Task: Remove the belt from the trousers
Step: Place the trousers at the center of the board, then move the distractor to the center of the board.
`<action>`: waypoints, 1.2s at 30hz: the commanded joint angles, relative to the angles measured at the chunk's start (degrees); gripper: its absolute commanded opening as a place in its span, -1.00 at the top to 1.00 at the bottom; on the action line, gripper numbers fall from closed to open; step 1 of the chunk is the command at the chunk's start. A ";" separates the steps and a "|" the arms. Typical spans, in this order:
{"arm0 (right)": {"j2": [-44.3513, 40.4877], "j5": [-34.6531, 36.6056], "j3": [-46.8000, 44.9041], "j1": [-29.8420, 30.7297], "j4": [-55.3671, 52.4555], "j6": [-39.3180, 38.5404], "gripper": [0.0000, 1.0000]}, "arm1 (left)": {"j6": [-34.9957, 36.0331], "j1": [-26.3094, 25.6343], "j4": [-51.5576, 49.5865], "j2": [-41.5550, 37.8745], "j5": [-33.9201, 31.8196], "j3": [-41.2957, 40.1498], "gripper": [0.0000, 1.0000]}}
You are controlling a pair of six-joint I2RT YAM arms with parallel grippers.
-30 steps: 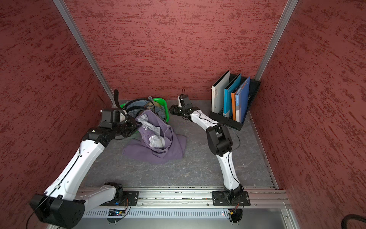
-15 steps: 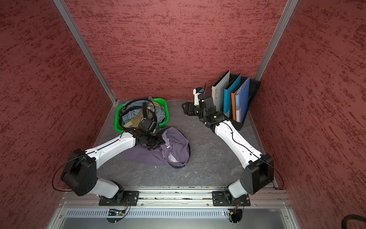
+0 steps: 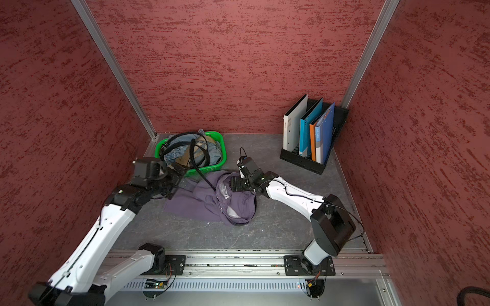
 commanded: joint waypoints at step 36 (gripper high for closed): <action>0.10 -1.73 2.30 -5.54 -3.48 -2.45 -0.38 | -15.02 8.99 33.49 36.14 -5.66 -8.16 -0.18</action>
